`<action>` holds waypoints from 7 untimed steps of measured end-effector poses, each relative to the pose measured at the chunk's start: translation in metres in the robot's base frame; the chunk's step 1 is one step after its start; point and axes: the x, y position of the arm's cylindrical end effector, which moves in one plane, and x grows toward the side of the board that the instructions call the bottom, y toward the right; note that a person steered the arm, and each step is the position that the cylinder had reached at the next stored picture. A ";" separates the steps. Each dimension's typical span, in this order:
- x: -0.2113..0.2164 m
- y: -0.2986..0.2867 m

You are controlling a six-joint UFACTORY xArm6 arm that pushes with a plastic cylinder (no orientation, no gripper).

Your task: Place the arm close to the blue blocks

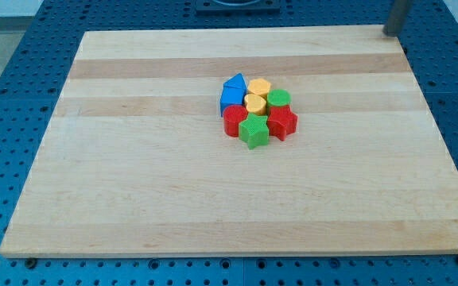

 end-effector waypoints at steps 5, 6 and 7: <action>0.062 -0.287; 0.075 -0.306; 0.095 -0.306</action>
